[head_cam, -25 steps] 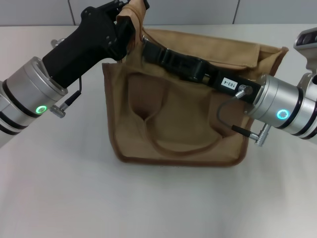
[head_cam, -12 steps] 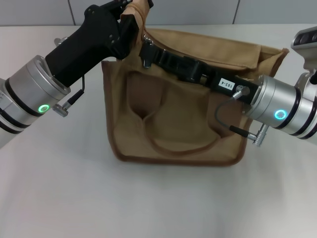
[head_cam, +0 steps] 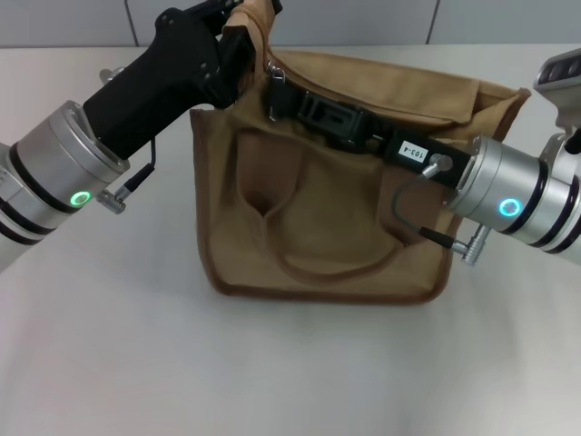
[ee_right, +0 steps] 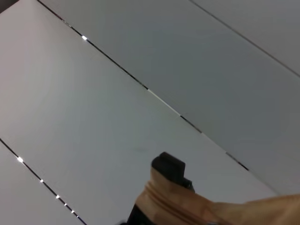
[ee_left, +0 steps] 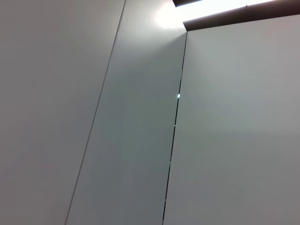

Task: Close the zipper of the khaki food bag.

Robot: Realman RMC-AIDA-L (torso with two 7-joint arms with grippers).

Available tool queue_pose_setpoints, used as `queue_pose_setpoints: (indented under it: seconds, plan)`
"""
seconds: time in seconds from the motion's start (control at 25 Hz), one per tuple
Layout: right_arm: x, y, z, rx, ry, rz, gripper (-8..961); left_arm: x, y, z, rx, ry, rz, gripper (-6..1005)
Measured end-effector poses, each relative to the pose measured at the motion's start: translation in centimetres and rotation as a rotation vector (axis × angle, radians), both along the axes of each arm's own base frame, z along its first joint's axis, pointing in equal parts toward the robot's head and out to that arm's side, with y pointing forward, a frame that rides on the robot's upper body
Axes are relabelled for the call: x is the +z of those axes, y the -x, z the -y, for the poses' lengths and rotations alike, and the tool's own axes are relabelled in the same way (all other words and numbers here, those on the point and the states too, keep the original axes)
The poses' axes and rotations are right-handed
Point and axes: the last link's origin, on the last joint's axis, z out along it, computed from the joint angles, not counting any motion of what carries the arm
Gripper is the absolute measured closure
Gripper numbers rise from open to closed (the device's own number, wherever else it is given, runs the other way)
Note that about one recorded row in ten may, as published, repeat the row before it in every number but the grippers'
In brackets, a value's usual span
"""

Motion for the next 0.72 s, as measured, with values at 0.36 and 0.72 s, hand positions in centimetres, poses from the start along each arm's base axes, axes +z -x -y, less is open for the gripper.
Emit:
queue_pose_setpoints:
  seconds: [0.36, 0.72]
  plan:
    - [0.0, 0.0, 0.0, 0.012, -0.017, 0.008, 877, 0.0, 0.0, 0.0, 0.001, -0.001, 0.001, 978]
    - [1.1, -1.9, 0.6, -0.012, -0.034, 0.014, 950, 0.5, 1.1, 0.3, 0.036, -0.025, 0.005, 977]
